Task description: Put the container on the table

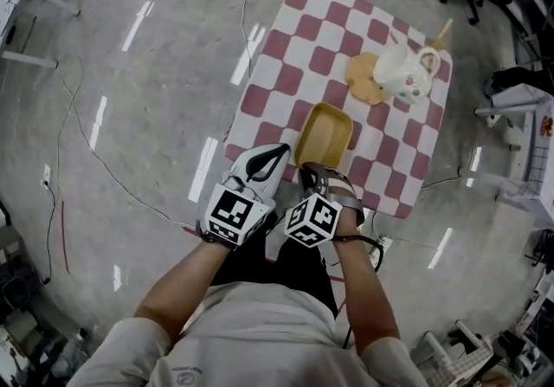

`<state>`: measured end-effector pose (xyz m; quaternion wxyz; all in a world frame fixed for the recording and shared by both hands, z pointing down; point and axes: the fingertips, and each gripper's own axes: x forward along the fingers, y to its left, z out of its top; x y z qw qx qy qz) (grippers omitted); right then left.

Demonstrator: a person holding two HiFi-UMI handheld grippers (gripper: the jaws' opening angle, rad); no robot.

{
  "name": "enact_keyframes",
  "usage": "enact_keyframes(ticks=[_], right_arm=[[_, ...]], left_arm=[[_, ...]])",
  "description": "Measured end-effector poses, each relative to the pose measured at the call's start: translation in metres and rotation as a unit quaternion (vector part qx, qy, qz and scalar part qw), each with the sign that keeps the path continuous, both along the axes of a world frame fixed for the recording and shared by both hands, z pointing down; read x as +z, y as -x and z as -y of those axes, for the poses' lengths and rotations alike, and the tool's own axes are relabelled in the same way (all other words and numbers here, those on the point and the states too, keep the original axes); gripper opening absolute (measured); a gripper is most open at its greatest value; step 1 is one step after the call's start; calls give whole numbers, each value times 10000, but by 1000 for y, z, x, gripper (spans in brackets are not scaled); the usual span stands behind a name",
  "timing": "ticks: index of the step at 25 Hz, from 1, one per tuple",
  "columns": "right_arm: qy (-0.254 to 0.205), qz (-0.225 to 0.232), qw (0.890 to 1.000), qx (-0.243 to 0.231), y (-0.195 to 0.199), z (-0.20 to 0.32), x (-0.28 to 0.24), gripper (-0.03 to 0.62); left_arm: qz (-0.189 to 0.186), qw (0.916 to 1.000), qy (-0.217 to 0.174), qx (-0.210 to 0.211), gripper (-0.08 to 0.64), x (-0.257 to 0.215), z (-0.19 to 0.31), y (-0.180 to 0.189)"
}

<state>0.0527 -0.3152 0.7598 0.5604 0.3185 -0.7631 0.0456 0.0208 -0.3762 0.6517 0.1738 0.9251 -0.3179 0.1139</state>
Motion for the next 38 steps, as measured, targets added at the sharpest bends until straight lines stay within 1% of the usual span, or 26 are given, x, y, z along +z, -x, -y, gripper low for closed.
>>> enact_keyframes(ticks=[7,16,19,22,25,29,33,38], right_arm=[[-11,-82,10000,8,-4,5,25,38],[-60,-127,9999,-33,-9,4,46,40],[20,-73,10000,-17,-8,1,52,40],[55,74,9999,47,-7,0,51,43],[24,226,9996,157,-8,-1,43,63],[-32,421,9987,270,-8,-2,23,64],[-166,708,9960,519,-9,-5,-9,63],[-298,1133,9894,863,-12,-10,-58,58]], left_arm=[[27,9999,65,99,6,20,6,-4],[43,9998,120,149,6,29,7,-6],[55,9997,156,168,6,30,5,-5],[77,9996,196,173,6,30,3,-5],[107,9995,231,171,6,27,1,-4],[135,9994,268,167,6,18,-4,-5],[177,9993,279,159,6,-1,-12,-7],[225,9992,297,124,6,-33,-25,-11]])
